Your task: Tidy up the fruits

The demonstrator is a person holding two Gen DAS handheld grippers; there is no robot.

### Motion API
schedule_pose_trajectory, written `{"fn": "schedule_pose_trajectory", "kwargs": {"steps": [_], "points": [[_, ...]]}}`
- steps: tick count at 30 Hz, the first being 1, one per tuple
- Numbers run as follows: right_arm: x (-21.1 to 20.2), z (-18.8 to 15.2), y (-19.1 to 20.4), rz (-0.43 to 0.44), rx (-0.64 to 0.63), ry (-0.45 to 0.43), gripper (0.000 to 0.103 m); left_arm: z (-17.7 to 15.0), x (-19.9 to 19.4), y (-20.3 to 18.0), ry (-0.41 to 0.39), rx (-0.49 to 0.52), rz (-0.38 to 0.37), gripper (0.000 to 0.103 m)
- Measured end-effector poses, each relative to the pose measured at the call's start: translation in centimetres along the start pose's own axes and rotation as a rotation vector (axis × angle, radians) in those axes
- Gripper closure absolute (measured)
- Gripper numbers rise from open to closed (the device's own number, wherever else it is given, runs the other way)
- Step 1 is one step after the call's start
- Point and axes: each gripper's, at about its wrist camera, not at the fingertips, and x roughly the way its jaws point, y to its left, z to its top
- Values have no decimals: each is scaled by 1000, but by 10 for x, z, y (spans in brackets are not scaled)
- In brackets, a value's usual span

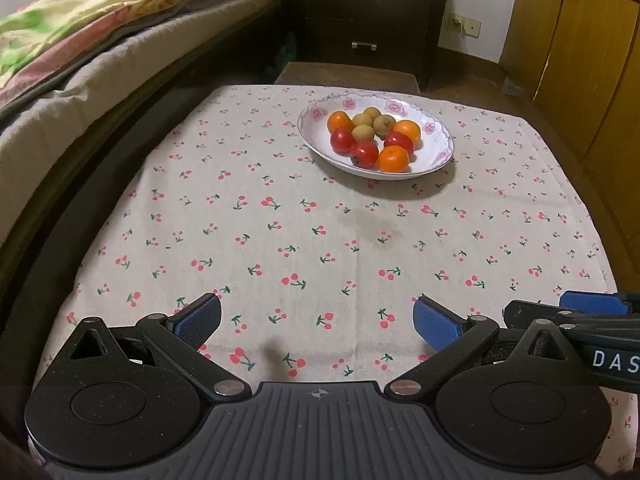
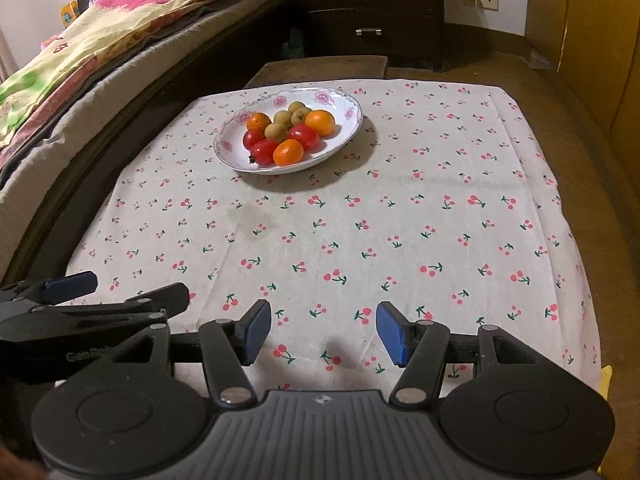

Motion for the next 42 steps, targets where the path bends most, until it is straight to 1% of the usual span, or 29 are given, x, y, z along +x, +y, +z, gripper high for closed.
{"fn": "schedule_pose_trajectory", "kwargs": {"steps": [17,42], "points": [[-1,-7,2,-7,1,14,45,-8,-6,0,8,13,5,0],[1,-8,2,-5,6,21,45,-9,-5,0,12,16,9,0]]}}
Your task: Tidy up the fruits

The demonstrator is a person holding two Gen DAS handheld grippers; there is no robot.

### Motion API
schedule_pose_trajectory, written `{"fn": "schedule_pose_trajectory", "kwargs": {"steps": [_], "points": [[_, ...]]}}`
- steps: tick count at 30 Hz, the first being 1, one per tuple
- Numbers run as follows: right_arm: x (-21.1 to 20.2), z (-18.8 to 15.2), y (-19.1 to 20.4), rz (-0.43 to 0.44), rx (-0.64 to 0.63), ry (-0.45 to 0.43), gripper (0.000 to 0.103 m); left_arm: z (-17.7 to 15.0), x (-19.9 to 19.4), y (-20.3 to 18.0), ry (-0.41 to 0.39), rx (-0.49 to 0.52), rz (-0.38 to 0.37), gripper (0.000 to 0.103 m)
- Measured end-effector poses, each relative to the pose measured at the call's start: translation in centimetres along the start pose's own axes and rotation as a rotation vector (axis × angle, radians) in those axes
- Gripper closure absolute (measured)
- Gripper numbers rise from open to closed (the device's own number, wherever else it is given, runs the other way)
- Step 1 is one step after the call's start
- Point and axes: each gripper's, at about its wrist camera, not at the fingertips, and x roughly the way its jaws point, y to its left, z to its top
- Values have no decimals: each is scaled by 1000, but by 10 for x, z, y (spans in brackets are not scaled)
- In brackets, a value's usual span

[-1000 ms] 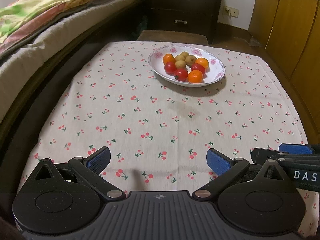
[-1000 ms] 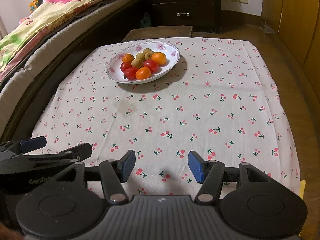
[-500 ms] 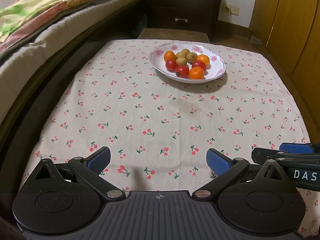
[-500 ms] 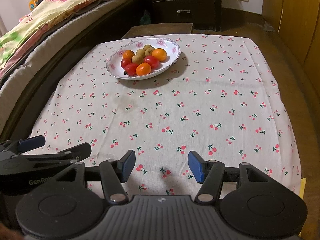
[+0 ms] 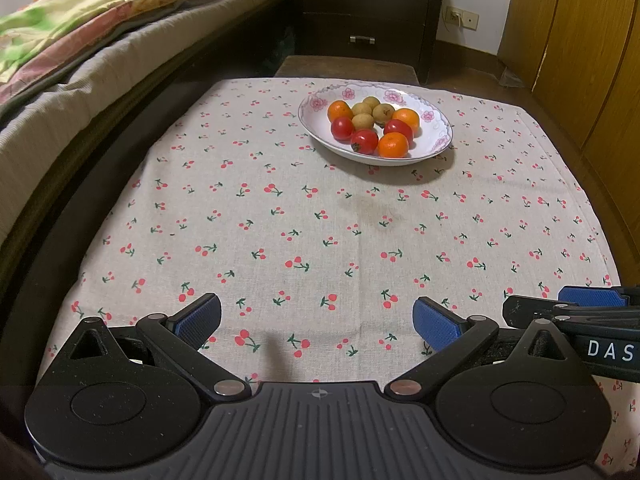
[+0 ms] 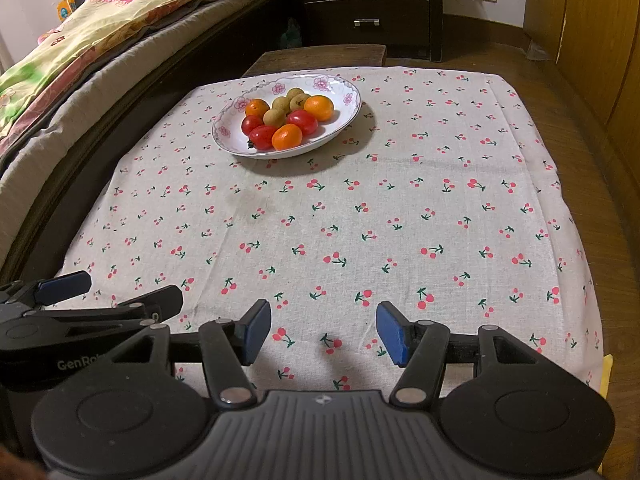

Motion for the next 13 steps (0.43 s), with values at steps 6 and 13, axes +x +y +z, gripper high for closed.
{"fn": "schedule_pose_trajectory", "kwargs": {"steps": [6,13], "points": [[0,0,0,0,0,1,45,-1,0,0,0,1,3,0],[1,0,0,5,1,-1,44,-2,2,-1,16,2,10,0]]}}
